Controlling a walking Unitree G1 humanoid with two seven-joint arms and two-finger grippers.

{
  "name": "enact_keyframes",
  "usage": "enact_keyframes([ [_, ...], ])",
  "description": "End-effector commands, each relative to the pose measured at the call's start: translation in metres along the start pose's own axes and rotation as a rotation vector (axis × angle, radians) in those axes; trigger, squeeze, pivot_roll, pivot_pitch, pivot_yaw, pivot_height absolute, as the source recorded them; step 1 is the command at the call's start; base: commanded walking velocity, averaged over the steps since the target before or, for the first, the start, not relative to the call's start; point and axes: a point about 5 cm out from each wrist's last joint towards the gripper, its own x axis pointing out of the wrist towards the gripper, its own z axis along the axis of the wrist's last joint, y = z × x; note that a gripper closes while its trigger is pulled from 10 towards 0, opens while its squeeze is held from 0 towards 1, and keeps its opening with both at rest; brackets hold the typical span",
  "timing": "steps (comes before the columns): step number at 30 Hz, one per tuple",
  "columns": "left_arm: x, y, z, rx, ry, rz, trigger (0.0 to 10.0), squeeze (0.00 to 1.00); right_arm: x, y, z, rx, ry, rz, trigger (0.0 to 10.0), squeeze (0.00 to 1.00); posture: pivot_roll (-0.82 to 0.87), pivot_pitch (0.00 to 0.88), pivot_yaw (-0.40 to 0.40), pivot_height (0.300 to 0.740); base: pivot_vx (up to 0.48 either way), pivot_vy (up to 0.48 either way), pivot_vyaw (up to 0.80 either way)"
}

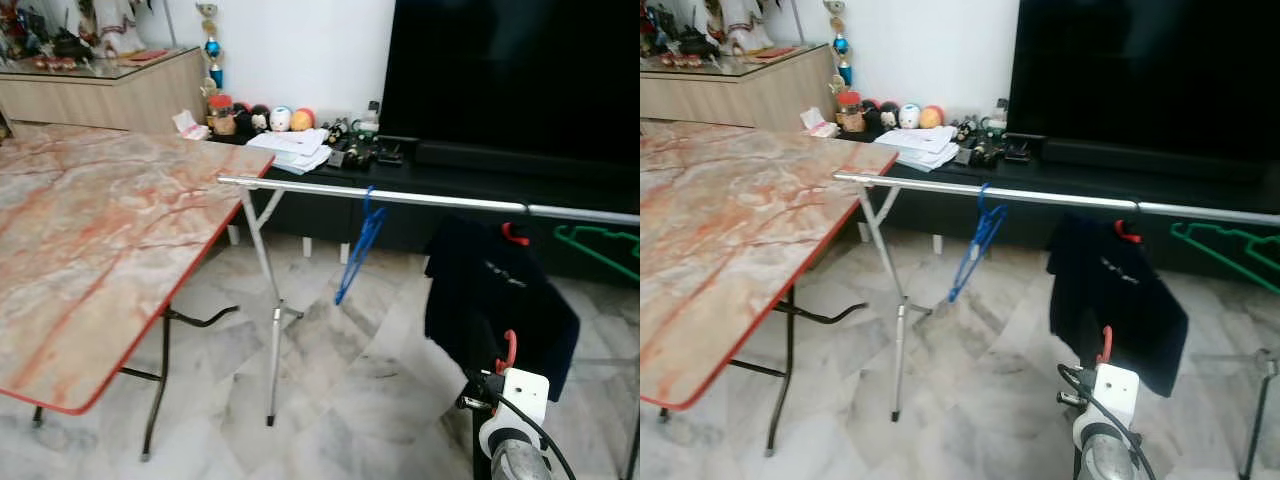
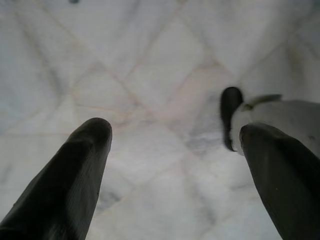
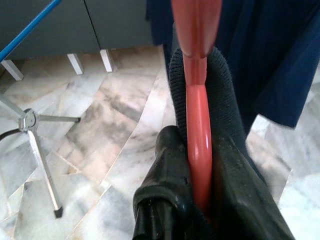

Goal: Hang hanger

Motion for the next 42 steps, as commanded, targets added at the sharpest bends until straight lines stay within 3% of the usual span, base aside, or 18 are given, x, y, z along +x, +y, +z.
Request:
enact_keyframes([
  [1, -0.001, -0.001, -0.005, -0.006, 0.017, -0.001, 10.0, 0.00, 0.002, -0.003, 0.003, -0.005, -0.008, -0.012, 10.0, 0.00, 0.03, 0.000, 0.035, 0.740, 0.000, 0.000, 0.00],
  [22, 0.000, 0.003, -0.001, 0.025, 0.000, 0.001, 10.0, 0.00, 0.005, 0.000, 0.006, 0.026, -0.028, -0.039, 10.0, 0.00, 0.03, 0.000, 0.059, 0.740, 0.000, 0.000, 0.00],
  [29, 0.000, 0.004, 0.004, 0.027, -0.009, 0.001, 10.0, 0.00, 0.011, 0.002, 0.012, 0.029, -0.042, -0.048, 10.0, 0.00, 0.04, 0.000, 0.071, 0.740, -0.302, 0.000, 0.00],
  [42, -0.001, 0.005, -0.003, 0.047, 0.011, -0.008, 10.0, 0.00, 0.009, -0.018, 0.010, 0.040, -0.040, -0.134, 10.0, 0.00, 0.02, 0.000, 0.084, 0.740, -0.323, 0.000, 0.00],
])
